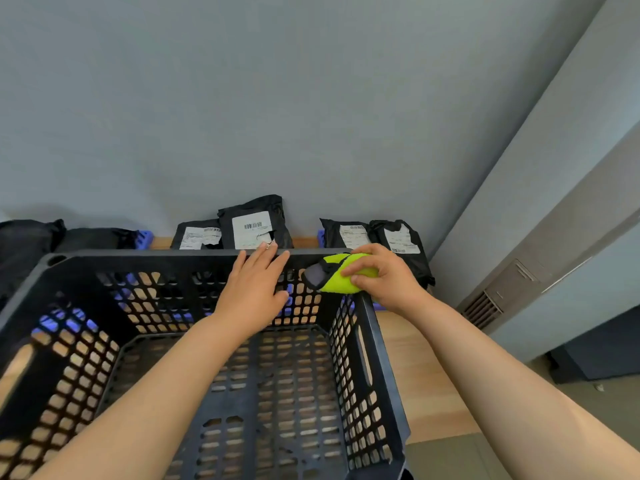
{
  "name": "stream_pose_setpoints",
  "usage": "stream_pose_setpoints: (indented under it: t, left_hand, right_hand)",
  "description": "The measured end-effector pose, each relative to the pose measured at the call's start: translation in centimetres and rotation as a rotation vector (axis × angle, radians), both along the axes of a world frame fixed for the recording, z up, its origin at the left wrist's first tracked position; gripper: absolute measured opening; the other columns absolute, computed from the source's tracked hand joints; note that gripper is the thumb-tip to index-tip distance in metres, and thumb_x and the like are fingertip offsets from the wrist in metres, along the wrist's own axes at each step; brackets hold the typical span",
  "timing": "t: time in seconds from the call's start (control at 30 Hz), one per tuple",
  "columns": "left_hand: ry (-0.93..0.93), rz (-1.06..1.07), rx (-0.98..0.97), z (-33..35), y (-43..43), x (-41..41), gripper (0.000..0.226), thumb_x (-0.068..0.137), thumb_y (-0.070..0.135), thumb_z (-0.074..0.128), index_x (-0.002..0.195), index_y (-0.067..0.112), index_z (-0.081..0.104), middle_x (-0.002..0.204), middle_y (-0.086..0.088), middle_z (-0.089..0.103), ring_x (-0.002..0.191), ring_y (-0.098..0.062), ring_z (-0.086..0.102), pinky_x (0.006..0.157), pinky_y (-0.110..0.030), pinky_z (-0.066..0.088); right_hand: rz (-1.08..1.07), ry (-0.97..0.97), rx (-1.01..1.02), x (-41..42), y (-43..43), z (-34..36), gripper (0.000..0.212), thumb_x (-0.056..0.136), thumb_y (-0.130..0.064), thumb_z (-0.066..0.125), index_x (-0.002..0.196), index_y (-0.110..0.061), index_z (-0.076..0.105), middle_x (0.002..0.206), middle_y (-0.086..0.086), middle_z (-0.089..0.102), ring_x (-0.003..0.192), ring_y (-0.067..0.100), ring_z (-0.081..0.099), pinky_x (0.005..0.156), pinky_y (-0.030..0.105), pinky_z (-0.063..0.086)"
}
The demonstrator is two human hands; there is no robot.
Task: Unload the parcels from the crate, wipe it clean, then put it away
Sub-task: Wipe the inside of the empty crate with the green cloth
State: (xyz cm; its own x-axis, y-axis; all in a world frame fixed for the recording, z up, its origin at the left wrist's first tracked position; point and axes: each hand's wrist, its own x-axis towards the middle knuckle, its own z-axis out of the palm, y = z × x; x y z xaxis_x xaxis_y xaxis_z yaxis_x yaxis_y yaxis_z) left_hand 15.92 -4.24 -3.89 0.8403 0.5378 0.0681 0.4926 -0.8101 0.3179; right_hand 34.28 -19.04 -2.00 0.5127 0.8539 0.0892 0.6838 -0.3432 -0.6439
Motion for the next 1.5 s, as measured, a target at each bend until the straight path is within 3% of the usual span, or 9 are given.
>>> stream_pose_setpoints:
  t: [0.23, 0.33, 0.47, 0.67, 0.83, 0.97, 1.1, 1.23, 1.5]
  left_hand:
    - [-0.272, -0.049, -0.44, 2.3, -3.1, 0.3, 0.088, 0.079, 0.036, 0.072, 0.15, 0.029, 0.02, 0.152, 0.013, 0.022, 0.142, -0.005, 0.015, 0.114, -0.028, 0.017]
    - [-0.315, 0.013, -0.606, 2.5, -3.2, 0.5, 0.071, 0.074, 0.032, 0.076, 0.136, 0.028, 0.043, 0.131, 0.01, 0.051, 0.119, -0.009, 0.049, 0.098, -0.03, 0.044]
    - [-0.361, 0.113, -0.702, 2.1, -2.6, -0.3, 0.016, 0.077, 0.02, 0.075, 0.09, 0.023, 0.065, 0.082, 0.006, 0.067, 0.076, -0.01, 0.064, 0.064, -0.025, 0.049]
    - [-0.485, 0.168, -0.737, 2.1, -1.9, -1.2, 0.009, 0.077, 0.017, 0.075, 0.075, 0.021, 0.067, 0.063, 0.007, 0.064, 0.055, 0.004, 0.058, 0.051, -0.012, 0.042]
    - [-0.512, 0.19, -0.687, 1.9, -1.3, -1.2, 0.011, 0.078, 0.031, 0.074, 0.079, 0.021, 0.069, 0.081, -0.006, 0.068, 0.077, -0.017, 0.063, 0.07, -0.033, 0.05]
    - [-0.496, 0.253, -0.579, 1.3, -0.9, -1.1, 0.023, 0.078, 0.036, 0.073, 0.086, 0.017, 0.062, 0.087, 0.002, 0.063, 0.086, -0.015, 0.056, 0.074, -0.032, 0.047]
    - [-0.554, 0.463, -0.395, 1.0, -0.4, -1.7, 0.05, 0.076, 0.032, 0.075, 0.118, 0.019, 0.052, 0.108, 0.007, 0.046, 0.11, -0.012, 0.041, 0.089, -0.025, 0.035]
    - [-0.42, 0.292, -0.697, 0.7, -0.4, -1.1, 0.064, 0.073, 0.03, 0.077, 0.129, 0.02, 0.047, 0.122, 0.0, 0.05, 0.116, -0.017, 0.047, 0.094, -0.03, 0.042]
    - [-0.418, 0.362, -1.067, -1.0, 0.1, -1.3, 0.017, 0.08, 0.012, 0.073, 0.083, 0.022, 0.06, 0.084, 0.003, 0.067, 0.076, -0.01, 0.063, 0.062, -0.022, 0.05]
  right_hand:
    - [0.063, 0.381, 0.152, -1.5, 0.6, 3.9, 0.022, 0.082, -0.005, 0.069, 0.087, -0.026, 0.072, 0.093, -0.014, 0.065, 0.083, -0.004, 0.061, 0.073, 0.015, 0.049]
    - [0.123, 0.441, 0.149, -2.5, 0.9, 4.4, 0.028, 0.084, -0.007, 0.067, 0.103, -0.028, 0.068, 0.1, -0.011, 0.067, 0.087, -0.005, 0.062, 0.073, 0.012, 0.049]
    - [0.078, 0.322, 0.117, -2.6, 1.6, 3.2, 0.036, 0.087, -0.015, 0.065, 0.121, -0.028, 0.059, 0.117, -0.009, 0.058, 0.107, 0.004, 0.055, 0.088, 0.016, 0.045]
    - [0.15, 0.056, 0.041, -4.8, 1.7, 1.0, 0.053, 0.081, -0.039, 0.057, 0.131, -0.02, 0.053, 0.128, -0.005, 0.05, 0.12, 0.008, 0.044, 0.105, 0.025, 0.034]
    - [0.203, 0.136, -0.067, -7.6, 2.2, 0.1, 0.055, 0.076, -0.035, 0.071, 0.126, -0.038, 0.05, 0.112, -0.014, 0.059, 0.1, 0.004, 0.057, 0.085, 0.027, 0.049]
    - [0.069, 0.049, -0.051, -8.4, 3.5, 0.2, 0.006, 0.083, -0.017, 0.06, 0.087, -0.018, 0.065, 0.09, 0.002, 0.057, 0.087, 0.02, 0.057, 0.077, 0.036, 0.048]
    - [-0.07, 0.127, 0.014, -8.2, 4.0, -0.3, 0.01, 0.086, -0.014, 0.058, 0.093, -0.013, 0.065, 0.093, 0.004, 0.063, 0.086, 0.02, 0.059, 0.075, 0.037, 0.05]
    - [-0.045, 0.258, 0.029, -8.6, 4.0, -0.5, 0.027, 0.083, -0.019, 0.067, 0.107, -0.021, 0.055, 0.094, -0.005, 0.061, 0.084, 0.01, 0.058, 0.069, 0.024, 0.048]
    - [-0.108, 0.068, 0.046, -6.7, 3.6, 0.2, 0.031, 0.086, -0.02, 0.064, 0.116, -0.023, 0.058, 0.103, -0.009, 0.064, 0.096, 0.007, 0.06, 0.087, 0.033, 0.051]
